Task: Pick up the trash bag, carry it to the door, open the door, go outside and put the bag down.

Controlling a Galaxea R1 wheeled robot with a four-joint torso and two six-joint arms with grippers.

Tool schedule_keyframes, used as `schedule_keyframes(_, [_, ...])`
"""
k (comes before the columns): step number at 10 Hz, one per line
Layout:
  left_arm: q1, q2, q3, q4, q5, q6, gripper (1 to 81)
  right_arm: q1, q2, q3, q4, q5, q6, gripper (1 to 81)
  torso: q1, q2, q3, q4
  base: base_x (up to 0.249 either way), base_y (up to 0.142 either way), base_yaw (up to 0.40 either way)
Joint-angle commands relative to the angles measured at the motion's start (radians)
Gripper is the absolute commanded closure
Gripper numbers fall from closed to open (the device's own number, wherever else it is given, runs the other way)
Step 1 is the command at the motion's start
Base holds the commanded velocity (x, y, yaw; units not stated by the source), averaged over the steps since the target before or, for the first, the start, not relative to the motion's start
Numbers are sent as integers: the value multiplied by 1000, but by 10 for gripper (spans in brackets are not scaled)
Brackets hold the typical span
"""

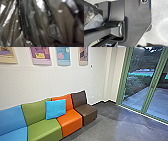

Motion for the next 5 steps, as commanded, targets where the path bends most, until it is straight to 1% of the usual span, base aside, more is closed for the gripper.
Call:
schedule_keyframes(1, [-44, -1, 5, -9, 90, 4, 811, 47, -1, -2, -6, -65, -2, 10, 0, 0, 0, 0, 0, 0, -301])
schedule_keyframes(5, [-44, 0, 5, -6, 91, 4, 811, 44, -1, -7, -17, -67, -2, 10, 0, 0, 0, 0, 0, 0, -305])
